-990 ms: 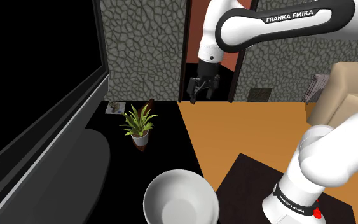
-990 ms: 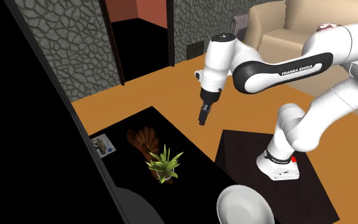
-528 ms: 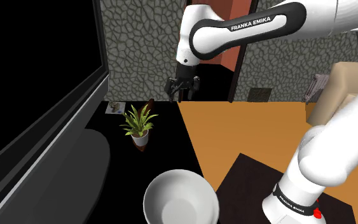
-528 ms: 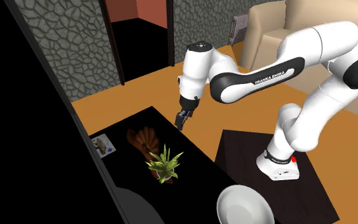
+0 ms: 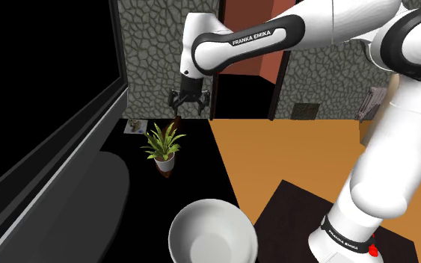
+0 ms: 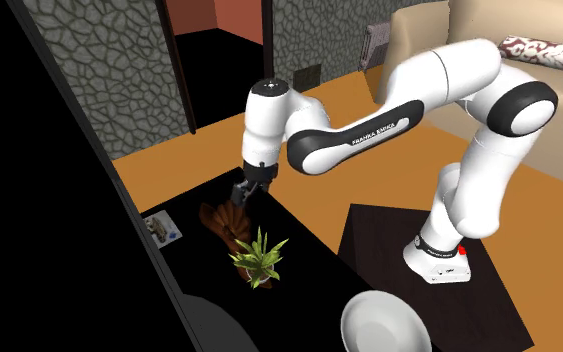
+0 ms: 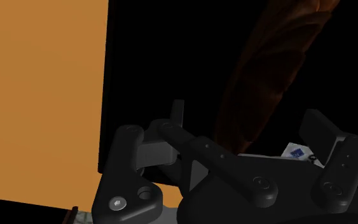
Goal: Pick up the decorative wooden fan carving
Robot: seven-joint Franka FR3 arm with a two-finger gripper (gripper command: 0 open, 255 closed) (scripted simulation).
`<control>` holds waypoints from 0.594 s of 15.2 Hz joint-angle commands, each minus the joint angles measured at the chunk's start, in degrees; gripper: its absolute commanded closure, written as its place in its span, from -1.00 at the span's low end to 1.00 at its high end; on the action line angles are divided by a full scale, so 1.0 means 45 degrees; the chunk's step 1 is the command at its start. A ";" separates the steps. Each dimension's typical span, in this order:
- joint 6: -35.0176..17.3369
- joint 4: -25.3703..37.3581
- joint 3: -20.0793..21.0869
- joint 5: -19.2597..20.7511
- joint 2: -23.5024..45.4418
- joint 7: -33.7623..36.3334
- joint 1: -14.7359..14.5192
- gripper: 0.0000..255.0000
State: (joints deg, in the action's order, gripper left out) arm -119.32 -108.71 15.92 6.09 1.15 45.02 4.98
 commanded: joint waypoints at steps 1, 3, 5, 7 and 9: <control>-0.0015 0.1065 0.0009 0.0462 0.0979 0.0773 -0.0040 -1.00; 0.0032 0.2018 -0.0037 0.0844 0.1811 0.1387 -0.0158 -1.00; -0.0290 0.1748 -0.0061 0.0886 0.1867 0.1441 -0.0169 -1.00; -0.0607 0.1491 -0.0074 0.0936 0.1934 0.1498 -0.0170 -1.00; -0.0922 0.1247 -0.0086 0.0992 0.2012 0.1560 -0.0172 -1.00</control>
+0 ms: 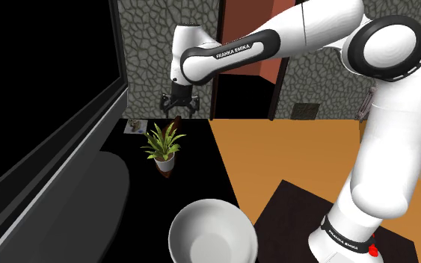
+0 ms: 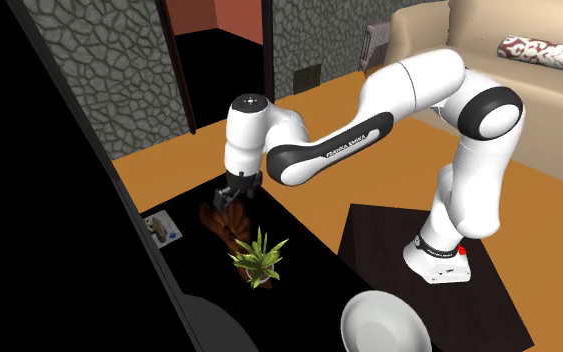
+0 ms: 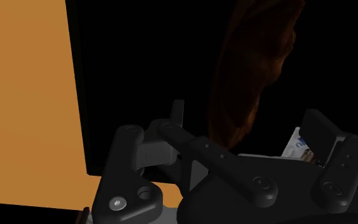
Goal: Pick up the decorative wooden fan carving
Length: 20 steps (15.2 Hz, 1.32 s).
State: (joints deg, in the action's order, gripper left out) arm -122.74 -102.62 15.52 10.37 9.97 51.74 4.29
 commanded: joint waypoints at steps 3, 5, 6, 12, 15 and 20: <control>-0.0409 -0.0292 -0.0009 0.0088 0.0121 0.0117 -0.0021 -1.00; -0.0389 -0.0288 -0.0005 0.0083 0.0105 0.0118 -0.0024 1.00; -0.0392 -0.0284 -0.0006 0.0085 0.0112 0.0119 -0.0024 1.00; -0.0395 -0.0287 -0.0003 0.0089 0.0114 0.0129 -0.0030 1.00; -0.0096 -0.0057 0.0004 0.0028 0.0036 0.0053 -0.0018 1.00; 0.0698 0.0584 0.0032 -0.0098 -0.0133 -0.0093 -0.0018 1.00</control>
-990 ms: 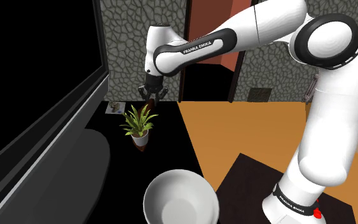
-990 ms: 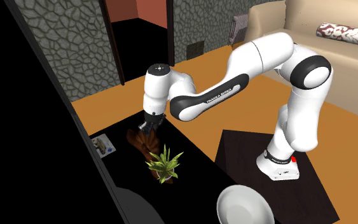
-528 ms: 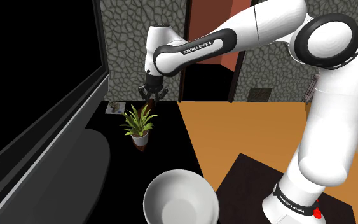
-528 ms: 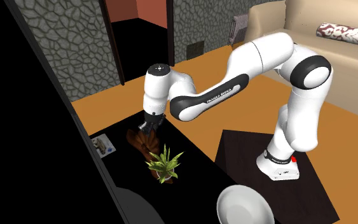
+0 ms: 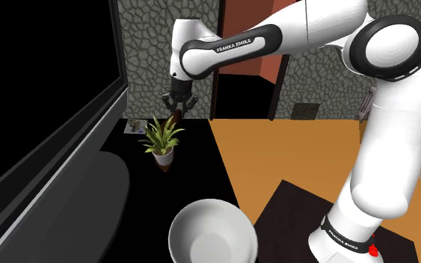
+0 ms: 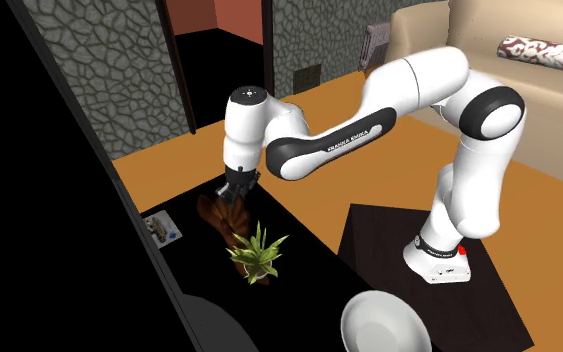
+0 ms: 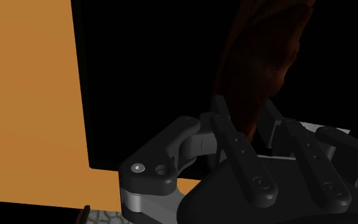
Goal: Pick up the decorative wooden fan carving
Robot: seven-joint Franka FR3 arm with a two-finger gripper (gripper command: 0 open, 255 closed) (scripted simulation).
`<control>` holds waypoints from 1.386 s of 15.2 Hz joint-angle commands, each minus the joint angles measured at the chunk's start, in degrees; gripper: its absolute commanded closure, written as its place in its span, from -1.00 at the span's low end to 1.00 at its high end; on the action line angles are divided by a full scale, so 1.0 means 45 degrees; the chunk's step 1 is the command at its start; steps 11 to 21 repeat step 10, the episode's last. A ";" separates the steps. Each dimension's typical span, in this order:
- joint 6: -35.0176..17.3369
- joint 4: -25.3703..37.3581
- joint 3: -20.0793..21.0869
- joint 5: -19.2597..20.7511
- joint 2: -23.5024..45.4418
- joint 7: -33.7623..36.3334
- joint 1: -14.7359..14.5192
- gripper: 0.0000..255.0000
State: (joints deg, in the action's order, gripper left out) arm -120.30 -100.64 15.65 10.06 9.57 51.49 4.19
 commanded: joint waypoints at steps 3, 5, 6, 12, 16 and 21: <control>0.0642 0.0569 0.0018 -0.0087 -0.0114 -0.0115 0.0000 1.00; 0.0971 0.0870 0.0026 -0.0120 -0.0146 -0.0163 -0.0005 1.00; 0.1136 0.1026 0.0031 -0.0134 -0.0157 -0.0185 -0.0008 1.00; 0.1496 0.1373 0.0040 -0.0161 -0.0172 -0.0232 -0.0016 1.00; 0.1496 0.1373 0.0040 -0.0161 -0.0172 -0.0232 -0.0016 1.00; 0.1496 0.1373 0.0040 -0.0161 -0.0172 -0.0232 -0.0016 1.00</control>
